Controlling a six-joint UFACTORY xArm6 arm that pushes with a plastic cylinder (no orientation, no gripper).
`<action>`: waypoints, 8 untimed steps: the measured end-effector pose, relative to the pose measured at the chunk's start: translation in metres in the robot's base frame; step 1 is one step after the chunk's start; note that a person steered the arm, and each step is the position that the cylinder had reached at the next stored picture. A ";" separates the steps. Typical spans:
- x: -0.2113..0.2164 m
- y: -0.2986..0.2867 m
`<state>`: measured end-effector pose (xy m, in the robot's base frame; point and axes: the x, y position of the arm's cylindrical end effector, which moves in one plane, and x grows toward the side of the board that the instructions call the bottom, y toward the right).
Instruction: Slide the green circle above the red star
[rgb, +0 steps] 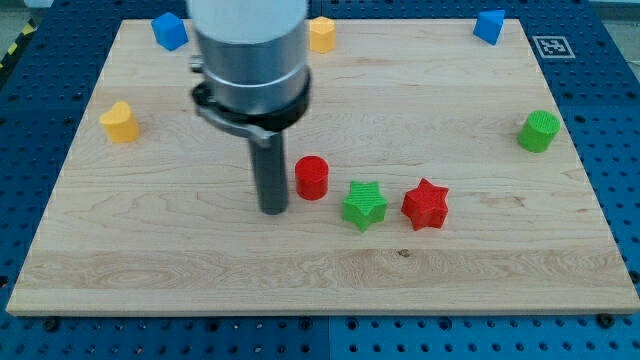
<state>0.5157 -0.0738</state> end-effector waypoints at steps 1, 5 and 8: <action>-0.002 -0.047; -0.133 -0.036; -0.176 0.148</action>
<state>0.3396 0.0742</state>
